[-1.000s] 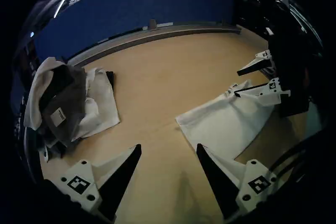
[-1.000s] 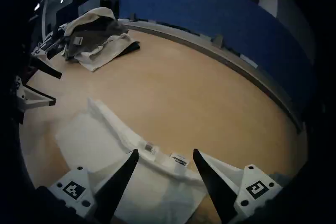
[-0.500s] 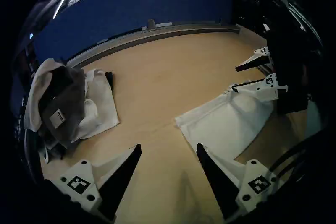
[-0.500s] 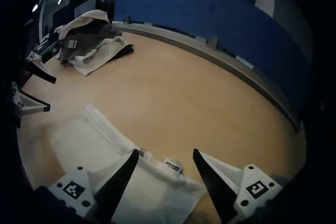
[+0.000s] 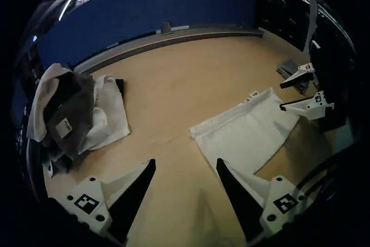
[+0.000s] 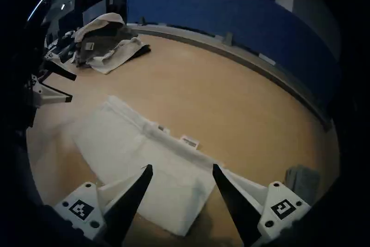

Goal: Fold towel

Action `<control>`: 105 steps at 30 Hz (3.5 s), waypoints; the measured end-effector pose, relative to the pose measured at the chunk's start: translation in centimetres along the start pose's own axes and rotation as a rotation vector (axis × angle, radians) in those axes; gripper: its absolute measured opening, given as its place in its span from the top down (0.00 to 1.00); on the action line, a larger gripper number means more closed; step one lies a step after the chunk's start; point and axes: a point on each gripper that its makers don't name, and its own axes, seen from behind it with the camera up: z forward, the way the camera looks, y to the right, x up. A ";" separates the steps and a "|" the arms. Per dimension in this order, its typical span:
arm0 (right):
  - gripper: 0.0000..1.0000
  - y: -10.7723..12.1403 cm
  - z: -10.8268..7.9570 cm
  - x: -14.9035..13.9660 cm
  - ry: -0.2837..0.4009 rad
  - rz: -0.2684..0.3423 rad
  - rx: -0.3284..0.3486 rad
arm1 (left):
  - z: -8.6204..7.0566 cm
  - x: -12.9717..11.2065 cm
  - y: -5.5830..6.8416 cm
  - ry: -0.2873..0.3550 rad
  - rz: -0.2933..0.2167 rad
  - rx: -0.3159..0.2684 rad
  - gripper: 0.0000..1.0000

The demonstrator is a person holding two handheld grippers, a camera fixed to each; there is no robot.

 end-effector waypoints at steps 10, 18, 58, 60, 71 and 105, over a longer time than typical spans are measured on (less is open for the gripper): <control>0.00 0.0 -3.2 -4.7 -0.036 0.019 0.016 | -1.1 -0.1 1.0 0.015 -0.016 -0.010 0.02; 0.00 0.1 -4.5 -6.6 -0.052 0.025 0.028 | -1.8 -0.7 1.9 0.016 -0.017 -0.018 0.02; 0.95 -0.7 -3.4 -9.5 -0.119 0.016 0.090 | -3.9 -3.2 2.8 0.005 -0.042 -0.009 0.02; 0.96 -0.7 -3.4 -9.3 -0.117 0.010 0.090 | -4.0 -3.2 2.8 0.005 -0.044 -0.008 0.02; 0.96 -0.5 -3.7 -8.0 -0.099 -0.021 0.091 | -4.1 -3.3 3.1 0.004 -0.043 -0.012 0.02; 0.97 -6.4 -1.1 6.2 0.040 -0.291 0.188 | -5.8 -3.6 2.8 0.032 -0.090 0.006 0.02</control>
